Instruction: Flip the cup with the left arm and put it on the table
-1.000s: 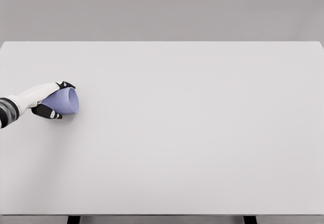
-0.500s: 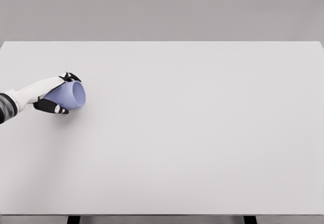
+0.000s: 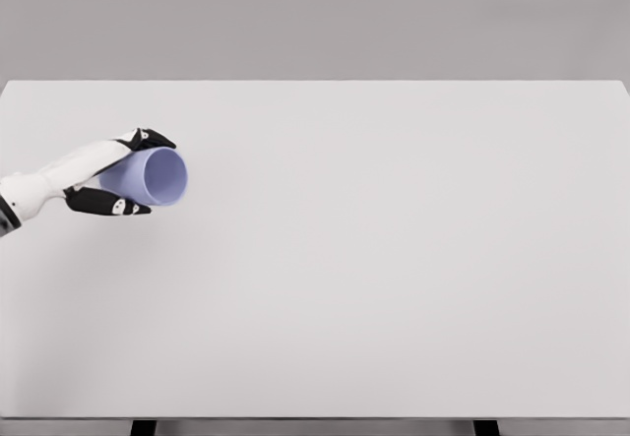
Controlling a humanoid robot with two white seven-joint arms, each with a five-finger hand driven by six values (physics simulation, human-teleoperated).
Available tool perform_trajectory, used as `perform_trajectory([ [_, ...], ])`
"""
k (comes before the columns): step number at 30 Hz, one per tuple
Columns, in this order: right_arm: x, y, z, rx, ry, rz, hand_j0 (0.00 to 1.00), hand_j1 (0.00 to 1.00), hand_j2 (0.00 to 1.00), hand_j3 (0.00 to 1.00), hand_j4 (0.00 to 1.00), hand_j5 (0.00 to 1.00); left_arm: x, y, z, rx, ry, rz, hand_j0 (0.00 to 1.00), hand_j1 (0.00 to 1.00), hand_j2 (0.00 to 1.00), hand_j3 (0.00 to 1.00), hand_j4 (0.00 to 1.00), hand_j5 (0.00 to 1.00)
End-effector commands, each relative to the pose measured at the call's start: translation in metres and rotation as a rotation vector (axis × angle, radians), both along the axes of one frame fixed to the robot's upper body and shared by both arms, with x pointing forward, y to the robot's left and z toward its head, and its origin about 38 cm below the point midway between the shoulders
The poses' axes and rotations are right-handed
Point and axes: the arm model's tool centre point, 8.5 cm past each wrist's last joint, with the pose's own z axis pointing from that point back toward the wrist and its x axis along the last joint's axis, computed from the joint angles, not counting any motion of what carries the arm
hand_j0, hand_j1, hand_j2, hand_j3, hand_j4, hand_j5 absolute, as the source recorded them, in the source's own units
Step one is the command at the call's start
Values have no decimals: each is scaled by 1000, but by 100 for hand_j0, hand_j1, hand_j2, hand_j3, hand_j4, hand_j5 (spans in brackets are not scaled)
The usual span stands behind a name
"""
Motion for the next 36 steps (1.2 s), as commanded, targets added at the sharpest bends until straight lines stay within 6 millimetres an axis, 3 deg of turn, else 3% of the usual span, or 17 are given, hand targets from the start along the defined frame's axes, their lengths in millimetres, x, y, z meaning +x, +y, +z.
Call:
perform_trajectory([
  [1, 0, 0, 0, 0, 1, 0, 100, 100, 100, 100, 100, 100, -2, 3, -7, -72, -39, -45, 37, 37, 37, 37, 37, 37],
  [6, 0, 0, 0, 0, 0, 0, 100, 100, 100, 100, 100, 100, -2, 13, -22, -184, -15, -19, 38, 38, 38, 38, 38, 38],
  [23, 0, 0, 0, 0, 0, 0, 100, 100, 100, 100, 100, 100, -9, 13, -23, -497, 21, -4, 39, 39, 39, 39, 39, 39],
  [31, 0, 0, 0, 0, 0, 0, 100, 100, 100, 100, 100, 100, -8, 8, -53, -618, 75, 51, 39, 39, 39, 39, 39, 39],
  [36, 0, 0, 0, 0, 0, 0, 100, 100, 100, 100, 100, 100, -7, -4, -62, -681, 88, 53, 40, 40, 40, 40, 40, 40],
])
